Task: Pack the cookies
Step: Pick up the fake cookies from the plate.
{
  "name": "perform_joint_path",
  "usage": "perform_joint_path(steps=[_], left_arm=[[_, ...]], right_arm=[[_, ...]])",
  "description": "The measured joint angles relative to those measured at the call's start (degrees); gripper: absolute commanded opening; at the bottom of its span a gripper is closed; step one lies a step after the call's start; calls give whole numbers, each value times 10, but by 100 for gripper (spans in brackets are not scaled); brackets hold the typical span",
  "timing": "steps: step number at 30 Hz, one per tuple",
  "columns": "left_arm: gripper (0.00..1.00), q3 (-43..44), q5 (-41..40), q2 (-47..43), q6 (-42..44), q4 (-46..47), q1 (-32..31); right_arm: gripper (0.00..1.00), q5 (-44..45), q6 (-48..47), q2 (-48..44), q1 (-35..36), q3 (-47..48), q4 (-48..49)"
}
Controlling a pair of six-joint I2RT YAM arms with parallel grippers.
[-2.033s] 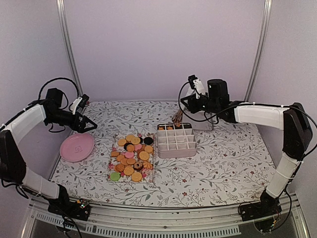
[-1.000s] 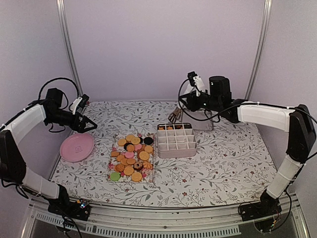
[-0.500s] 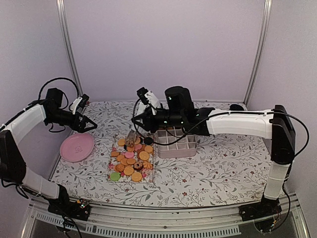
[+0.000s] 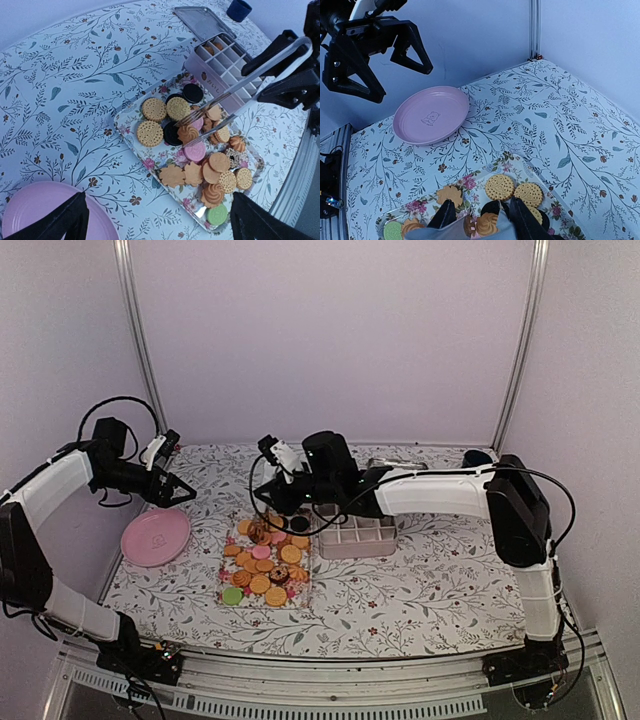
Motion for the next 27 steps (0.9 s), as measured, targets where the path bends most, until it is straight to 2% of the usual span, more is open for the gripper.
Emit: perform_joint_path(steps=[10,19,27], left_arm=[[99,0,0,0,2,1,0],[99,0,0,0,2,2,0],[99,0,1,0,2,5,0]], right_arm=[[35,-7,1,10,0,12,-4],[37,-9,2,-1,0,-32,16],[32,-3,-5,-25,0,-56,7]])
